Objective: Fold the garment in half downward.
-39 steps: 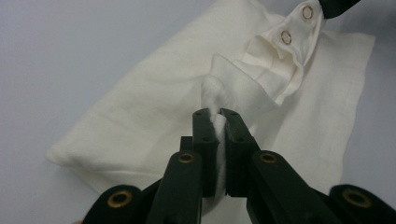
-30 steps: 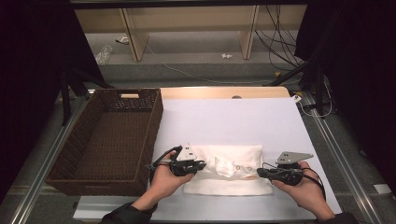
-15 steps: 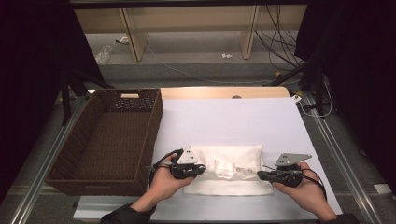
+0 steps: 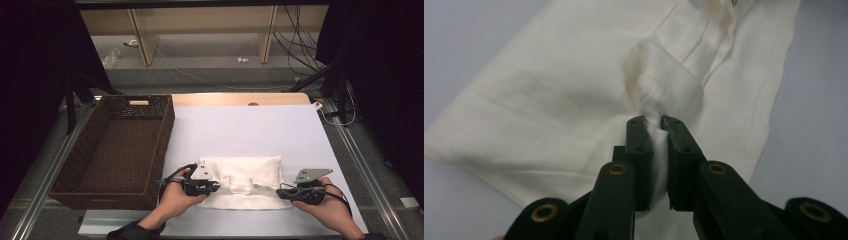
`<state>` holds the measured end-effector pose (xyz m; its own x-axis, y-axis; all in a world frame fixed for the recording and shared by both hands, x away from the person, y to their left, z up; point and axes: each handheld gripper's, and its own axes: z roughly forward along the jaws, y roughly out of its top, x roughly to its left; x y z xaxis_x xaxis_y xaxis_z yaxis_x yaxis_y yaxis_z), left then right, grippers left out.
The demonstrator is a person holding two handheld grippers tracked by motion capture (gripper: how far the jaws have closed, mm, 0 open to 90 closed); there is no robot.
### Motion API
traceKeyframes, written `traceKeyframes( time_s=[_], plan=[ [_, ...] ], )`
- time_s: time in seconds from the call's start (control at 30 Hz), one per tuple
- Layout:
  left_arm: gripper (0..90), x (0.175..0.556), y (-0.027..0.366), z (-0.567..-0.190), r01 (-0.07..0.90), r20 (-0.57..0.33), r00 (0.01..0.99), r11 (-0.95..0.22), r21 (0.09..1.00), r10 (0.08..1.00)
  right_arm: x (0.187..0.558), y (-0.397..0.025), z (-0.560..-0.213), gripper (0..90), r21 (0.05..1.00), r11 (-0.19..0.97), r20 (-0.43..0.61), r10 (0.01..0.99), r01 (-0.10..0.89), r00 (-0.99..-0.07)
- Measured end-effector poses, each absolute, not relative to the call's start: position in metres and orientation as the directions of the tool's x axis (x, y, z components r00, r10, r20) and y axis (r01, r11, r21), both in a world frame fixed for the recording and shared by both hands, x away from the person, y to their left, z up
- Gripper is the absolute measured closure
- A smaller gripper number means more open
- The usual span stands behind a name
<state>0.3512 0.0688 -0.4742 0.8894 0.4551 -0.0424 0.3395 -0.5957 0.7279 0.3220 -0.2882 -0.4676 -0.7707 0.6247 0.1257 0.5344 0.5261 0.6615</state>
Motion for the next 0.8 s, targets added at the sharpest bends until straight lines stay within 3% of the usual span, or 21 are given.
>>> traceKeyframes(
  time_s=[0.8],
  plan=[
    [78.8, 0.337, 0.078, -0.477, 0.36, -0.059, 0.898, -0.651, 0.668, 0.436, 0.319, -0.297, -0.472, 89.8, 0.627, 0.53, 0.137, 0.647, 0.571, -0.75]
  ],
)
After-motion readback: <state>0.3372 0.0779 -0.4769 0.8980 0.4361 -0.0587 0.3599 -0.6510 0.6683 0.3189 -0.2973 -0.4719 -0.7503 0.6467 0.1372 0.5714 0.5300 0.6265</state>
